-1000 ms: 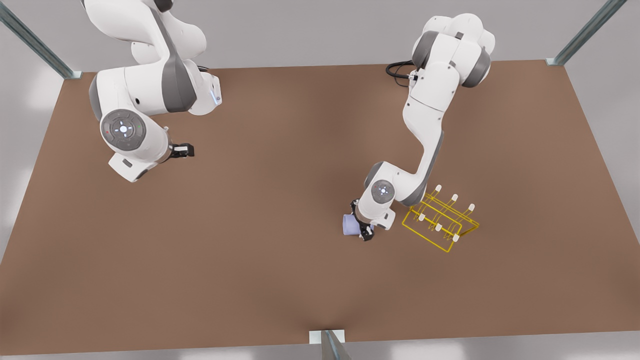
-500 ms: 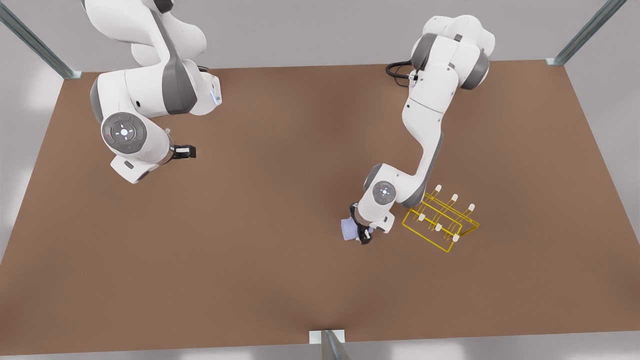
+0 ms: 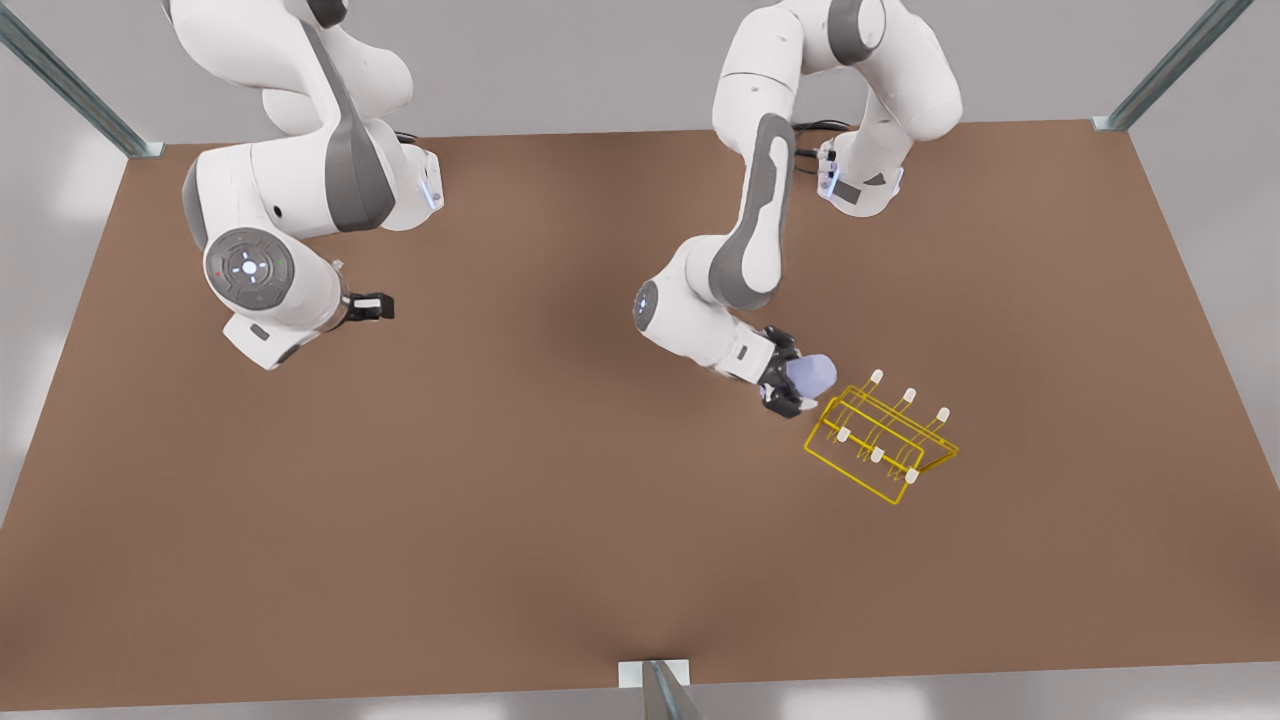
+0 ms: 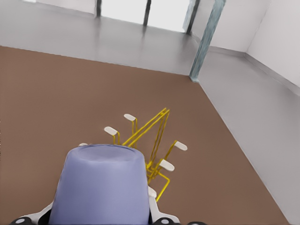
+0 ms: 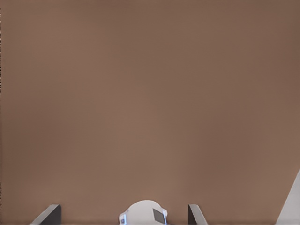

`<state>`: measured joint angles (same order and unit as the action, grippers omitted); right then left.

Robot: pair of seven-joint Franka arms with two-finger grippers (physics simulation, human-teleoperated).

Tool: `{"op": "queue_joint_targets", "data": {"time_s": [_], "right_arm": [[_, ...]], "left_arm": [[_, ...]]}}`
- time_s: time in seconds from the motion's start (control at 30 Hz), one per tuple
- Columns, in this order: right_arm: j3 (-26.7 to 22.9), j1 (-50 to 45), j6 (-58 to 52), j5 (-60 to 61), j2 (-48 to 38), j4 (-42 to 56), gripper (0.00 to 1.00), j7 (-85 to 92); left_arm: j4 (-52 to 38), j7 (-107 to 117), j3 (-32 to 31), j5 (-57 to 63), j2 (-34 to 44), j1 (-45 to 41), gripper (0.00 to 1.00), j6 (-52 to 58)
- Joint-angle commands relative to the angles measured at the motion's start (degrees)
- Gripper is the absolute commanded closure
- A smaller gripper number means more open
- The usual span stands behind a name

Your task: Place the cup on the cup holder

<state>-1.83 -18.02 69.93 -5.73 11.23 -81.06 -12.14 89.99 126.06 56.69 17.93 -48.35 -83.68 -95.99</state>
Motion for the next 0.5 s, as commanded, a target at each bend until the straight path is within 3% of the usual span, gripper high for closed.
{"op": "queue_joint_targets", "data": {"time_s": [0.0, 0.13, 0.37, 0.47], "right_arm": [[-0.01, 0.00, 0.03, 0.54, 0.02, 0.02, 0.00, -0.96], [-0.01, 0.00, 0.03, 0.46, 0.19, 0.02, 0.00, -0.96], [-0.10, 0.09, 0.03, 0.46, 0.46, 0.02, 0.00, -0.87], [-0.10, 0.09, 0.03, 0.46, 0.81, 0.02, 0.00, -0.87]], "left_arm": [[0.10, -11.37, 0.61, 11.15, -2.53, 0.09, 0.35, 16.80], [0.71, -8.03, 0.52, 12.84, -7.10, -0.17, 0.34, 13.29], [-10.80, -6.35, -3.26, 10.82, -10.88, 5.36, 0.34, 9.77], [-11.33, -6.44, -3.26, 10.90, -12.91, 7.47, 0.33, 9.16]]}}
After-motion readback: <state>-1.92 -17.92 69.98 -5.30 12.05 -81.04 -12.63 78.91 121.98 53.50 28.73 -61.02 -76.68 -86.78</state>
